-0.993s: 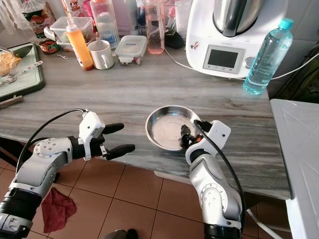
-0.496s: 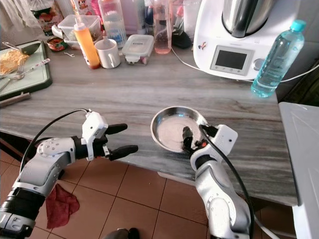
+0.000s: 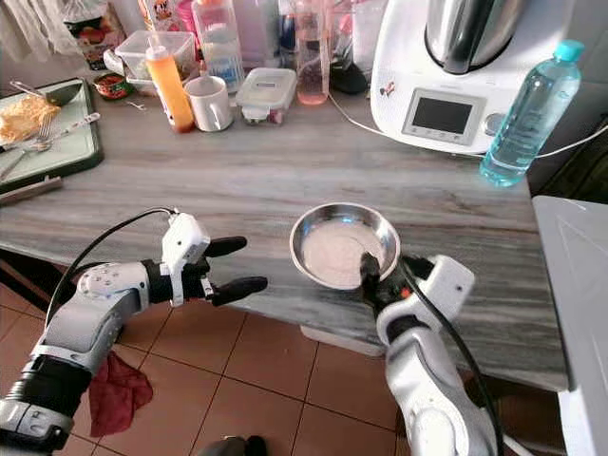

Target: Setting the table

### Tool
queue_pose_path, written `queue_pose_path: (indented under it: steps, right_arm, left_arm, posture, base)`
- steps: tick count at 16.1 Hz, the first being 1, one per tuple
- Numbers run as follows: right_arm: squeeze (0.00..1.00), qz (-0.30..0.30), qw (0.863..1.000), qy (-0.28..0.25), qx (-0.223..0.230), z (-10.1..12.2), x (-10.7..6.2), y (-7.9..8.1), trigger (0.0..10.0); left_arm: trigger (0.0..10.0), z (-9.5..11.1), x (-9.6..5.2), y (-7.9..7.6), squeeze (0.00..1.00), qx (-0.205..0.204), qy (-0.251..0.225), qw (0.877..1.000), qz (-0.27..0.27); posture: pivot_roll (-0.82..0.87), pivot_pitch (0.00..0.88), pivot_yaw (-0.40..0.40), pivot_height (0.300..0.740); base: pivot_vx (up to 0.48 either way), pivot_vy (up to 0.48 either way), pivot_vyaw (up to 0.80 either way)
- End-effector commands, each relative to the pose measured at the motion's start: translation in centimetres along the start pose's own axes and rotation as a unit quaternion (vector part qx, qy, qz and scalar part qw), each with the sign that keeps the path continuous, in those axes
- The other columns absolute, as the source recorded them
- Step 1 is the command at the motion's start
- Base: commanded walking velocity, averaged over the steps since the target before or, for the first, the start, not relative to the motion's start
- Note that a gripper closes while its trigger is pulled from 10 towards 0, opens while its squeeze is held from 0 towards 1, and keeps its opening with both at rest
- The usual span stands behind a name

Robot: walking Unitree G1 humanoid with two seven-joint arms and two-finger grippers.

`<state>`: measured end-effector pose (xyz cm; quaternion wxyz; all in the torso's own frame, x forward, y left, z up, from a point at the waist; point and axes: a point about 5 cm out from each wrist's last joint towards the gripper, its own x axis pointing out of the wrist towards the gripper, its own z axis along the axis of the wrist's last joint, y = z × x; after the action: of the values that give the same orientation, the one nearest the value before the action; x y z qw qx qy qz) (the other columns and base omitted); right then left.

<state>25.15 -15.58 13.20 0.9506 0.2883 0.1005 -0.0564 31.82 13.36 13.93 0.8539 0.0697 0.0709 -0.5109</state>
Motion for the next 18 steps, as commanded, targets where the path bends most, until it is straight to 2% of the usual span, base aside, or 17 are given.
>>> queue_pose_path:
  steps: [1,4,6,8,12,13,14,15,17,18]
  right_arm:
    - [1.00,-0.008,1.000,0.001,0.008,-0.2,-0.5,0.0,10.0]
    - [1.00,0.017,1.000,-0.019,-0.015,0.1,-1.7,0.6,10.0]
    - [1.00,0.023,0.996,-0.052,-0.067,0.8,-2.6,0.4,10.0]
    - [1.00,0.035,0.992,-0.079,-0.088,1.6,-3.2,0.6,10.0]
    - [1.00,0.025,0.978,-0.119,-0.172,2.5,-4.3,0.4,10.0]
    - [1.00,0.020,0.967,-0.131,-0.216,2.5,-4.7,0.2,10.0]
    - [1.00,0.009,0.962,-0.133,-0.240,2.5,-4.8,0.0,10.0]
    - [1.00,-0.012,0.949,-0.145,-0.279,2.6,-5.0,-0.4,10.0]
    - [1.00,-0.022,0.940,-0.157,-0.302,2.9,-5.1,-0.5,10.0]
    - [1.00,-0.026,0.917,-0.173,-0.359,3.3,-5.2,-0.5,10.0]
  left_arm:
    - [10.0,0.2,0.2,0.0,0.00,0.008,0.002,1.000,-0.006]
    - [10.0,0.3,0.3,-0.2,0.00,0.008,-0.003,1.000,-0.008]
    - [10.0,0.2,0.4,-0.4,0.00,0.003,-0.003,1.000,-0.011]
    - [10.0,0.2,0.6,-0.7,0.00,0.003,-0.008,1.000,-0.014]
    - [10.0,0.9,0.7,-0.4,0.00,0.005,-0.036,0.999,0.021]
    - [10.0,1.3,0.7,-0.3,0.00,0.024,-0.049,0.997,0.049]
    - [10.0,1.5,0.8,-0.4,0.00,0.020,-0.059,0.996,0.059]
    - [10.0,2.3,1.0,-0.6,0.00,0.012,-0.093,0.990,0.103]
    - [10.0,2.7,1.2,-0.7,0.00,0.012,-0.113,0.984,0.139]
    - [10.0,2.5,1.2,-0.7,0.00,0.012,-0.116,0.980,0.164]
  posture:
    - [0.06,0.117,0.076,0.714]
    - [0.05,0.121,0.077,0.714]
    - [0.04,0.124,0.079,0.714]
    - [0.04,0.125,0.079,0.714]
    - [0.03,0.123,0.073,0.714]
    - [0.03,0.121,0.070,0.714]
    - [0.03,0.123,0.065,0.714]
    - [0.03,0.123,0.059,0.714]
    - [0.02,0.124,0.055,0.714]
    - [0.02,0.123,0.047,0.714]
  base:
    - [0.000,0.000,0.00]
    - [0.000,0.000,0.00]
    - [0.000,0.000,0.00]
    - [0.000,0.000,0.00]
    - [0.000,0.000,0.00]
    - [0.000,0.000,0.00]
    - [0.000,0.000,0.00]
    - [0.000,0.000,0.00]
    - [0.000,0.000,0.00]
    - [0.000,0.000,0.00]
